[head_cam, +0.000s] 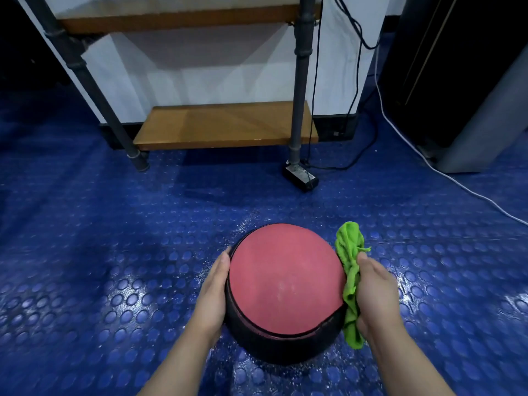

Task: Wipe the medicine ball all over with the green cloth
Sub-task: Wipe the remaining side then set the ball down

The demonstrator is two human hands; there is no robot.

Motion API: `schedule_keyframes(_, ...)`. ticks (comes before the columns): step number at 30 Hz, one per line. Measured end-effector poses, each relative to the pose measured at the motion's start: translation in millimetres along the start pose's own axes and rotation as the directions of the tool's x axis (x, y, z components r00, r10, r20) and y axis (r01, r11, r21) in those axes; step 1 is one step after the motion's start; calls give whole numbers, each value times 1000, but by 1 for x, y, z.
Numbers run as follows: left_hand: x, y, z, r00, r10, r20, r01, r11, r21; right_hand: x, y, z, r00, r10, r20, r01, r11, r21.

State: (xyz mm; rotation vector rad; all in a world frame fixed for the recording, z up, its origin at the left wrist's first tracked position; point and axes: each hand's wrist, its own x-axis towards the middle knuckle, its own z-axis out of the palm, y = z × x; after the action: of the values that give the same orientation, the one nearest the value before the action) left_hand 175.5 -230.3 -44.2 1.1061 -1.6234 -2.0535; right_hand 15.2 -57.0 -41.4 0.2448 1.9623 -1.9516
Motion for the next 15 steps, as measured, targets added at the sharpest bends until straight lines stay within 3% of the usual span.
schedule_keyframes(5,-14,23,3,954,139,-266,-113,987,111,-12,-5,13,988,-139,61,143,987,-72)
schedule_keyframes(10,-28,30,15,949,106,-297,-71,989,127,-28,-11,18,974,-197,107,211,969,-129)
schedule_keyframes(15,-33,30,8,932,104,-348,-54,987,151,-32,-13,20,976,-183,115,191,979,-66)
